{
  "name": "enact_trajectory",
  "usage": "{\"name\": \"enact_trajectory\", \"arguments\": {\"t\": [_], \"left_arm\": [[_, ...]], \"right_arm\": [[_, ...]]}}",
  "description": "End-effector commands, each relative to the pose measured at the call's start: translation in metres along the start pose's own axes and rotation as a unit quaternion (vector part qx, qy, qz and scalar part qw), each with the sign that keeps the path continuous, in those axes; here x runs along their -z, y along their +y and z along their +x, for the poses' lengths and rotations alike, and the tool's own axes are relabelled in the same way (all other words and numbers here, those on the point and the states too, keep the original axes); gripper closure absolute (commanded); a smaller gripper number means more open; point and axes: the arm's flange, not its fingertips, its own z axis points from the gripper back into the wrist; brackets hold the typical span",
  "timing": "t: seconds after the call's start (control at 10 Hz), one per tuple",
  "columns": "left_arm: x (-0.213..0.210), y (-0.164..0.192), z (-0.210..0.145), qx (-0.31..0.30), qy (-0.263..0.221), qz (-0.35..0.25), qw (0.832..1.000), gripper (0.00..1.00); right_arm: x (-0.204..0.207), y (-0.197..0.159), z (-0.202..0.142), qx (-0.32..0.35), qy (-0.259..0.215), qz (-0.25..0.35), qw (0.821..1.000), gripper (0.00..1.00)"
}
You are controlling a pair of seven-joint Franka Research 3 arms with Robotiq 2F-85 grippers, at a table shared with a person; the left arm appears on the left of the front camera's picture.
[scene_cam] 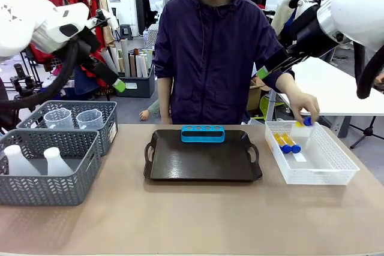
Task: Prepare the laboratory tools.
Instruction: Pick up one Large Measuring Cup and place it on the Handle tray.
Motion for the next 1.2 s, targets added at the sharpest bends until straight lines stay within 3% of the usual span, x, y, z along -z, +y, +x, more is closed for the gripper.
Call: {"name": "enact_trajectory", "arguments": {"t": [0.0,0.3,0.5,0.6,0.7,0.8,1.1], "left_arm": [[-0.017,0.024,0.0,-0.036,0.077,0.046,0.995,0.0],[-0.02,0.078,-0.034,-0.11,0.137,0.084,0.981,0.0],[-0.016,0.107,-0.063,-0.158,0.178,0.135,0.962,0.0],[-0.015,0.119,-0.073,-0.165,0.166,0.139,0.962,0.0],[-0.012,0.112,-0.07,-0.152,0.142,0.098,0.973,0.0],[-0.014,0.117,-0.077,-0.15,0.168,0.127,0.966,0.0],[-0.014,0.117,-0.077,-0.15,0.168,0.127,0.966,0.0]], "right_arm": [[0.0,-0.001,0.0,0.002,-0.001,0.005,1.0,0.0],[0.0,-0.001,0.0,0.002,-0.001,0.005,1.0,0.0],[0.0,-0.001,0.0,0.002,-0.001,0.005,1.0,0.0],[0.0,-0.001,0.0,0.002,-0.001,0.005,1.0,0.0],[0.0,-0.001,0.0,0.002,-0.001,0.005,1.0,0.0],[0.0,-0.001,0.0,0.002,-0.001,0.005,1.0,0.0],[0.0,-0.001,0.0,0.002,-0.001,0.005,1.0,0.0]]}}
